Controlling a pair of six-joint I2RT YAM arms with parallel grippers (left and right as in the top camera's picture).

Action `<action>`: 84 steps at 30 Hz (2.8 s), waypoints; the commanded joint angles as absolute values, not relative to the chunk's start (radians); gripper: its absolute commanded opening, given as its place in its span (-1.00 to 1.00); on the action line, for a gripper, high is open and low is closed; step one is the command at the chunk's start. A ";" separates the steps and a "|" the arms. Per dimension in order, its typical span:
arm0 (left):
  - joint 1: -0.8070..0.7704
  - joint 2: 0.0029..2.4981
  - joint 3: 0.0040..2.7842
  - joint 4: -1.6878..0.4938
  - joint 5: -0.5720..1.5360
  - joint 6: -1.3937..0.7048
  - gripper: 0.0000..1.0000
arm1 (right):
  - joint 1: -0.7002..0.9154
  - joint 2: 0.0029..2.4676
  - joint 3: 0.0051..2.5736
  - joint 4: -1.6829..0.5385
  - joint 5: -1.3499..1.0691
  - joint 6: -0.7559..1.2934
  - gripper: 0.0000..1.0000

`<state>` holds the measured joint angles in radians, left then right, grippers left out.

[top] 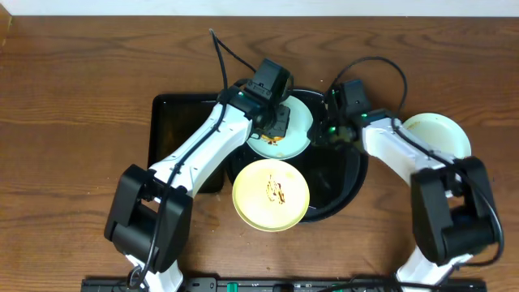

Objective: Clean dirty plates on tray and stack at the side
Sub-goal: 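Grip the top pale green plate rim with the right gripper, then scrub the top pale green plate with the sponge in the left gripper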

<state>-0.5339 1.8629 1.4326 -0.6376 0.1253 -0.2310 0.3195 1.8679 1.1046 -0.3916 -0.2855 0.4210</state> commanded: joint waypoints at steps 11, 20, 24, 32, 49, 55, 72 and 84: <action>-0.536 1.876 1.380 -0.609 0.194 -0.241 -0.85 | 0.327 1.909 1.116 -0.504 -0.119 0.478 -0.98; -0.565 1.876 1.317 -0.536 0.247 -0.263 -0.85 | 0.325 1.909 1.116 -0.531 -0.101 0.478 -0.98; -0.612 1.895 1.313 -0.520 0.247 -0.263 -0.85 | 0.325 1.909 1.116 -0.531 -0.101 0.478 -0.97; -0.638 2.018 1.313 -0.502 0.247 -0.311 -0.85 | 0.325 1.909 1.116 -0.540 -0.102 0.478 -0.98; -0.448 2.048 1.313 -0.605 0.109 -0.345 -0.85 | 0.322 1.909 1.116 -0.558 -0.101 0.478 -0.98; -0.506 2.048 1.313 -0.565 0.459 -0.166 -0.85 | 0.321 1.909 1.116 -0.566 -0.101 0.478 -0.98; -0.469 2.048 1.313 -0.484 -0.103 -0.339 -0.85 | 0.321 1.909 1.116 -0.577 -0.102 0.478 -0.98; -0.450 2.029 1.345 -0.580 -0.177 -0.339 -0.85 | 0.321 1.909 1.116 -0.577 -0.101 0.478 -0.98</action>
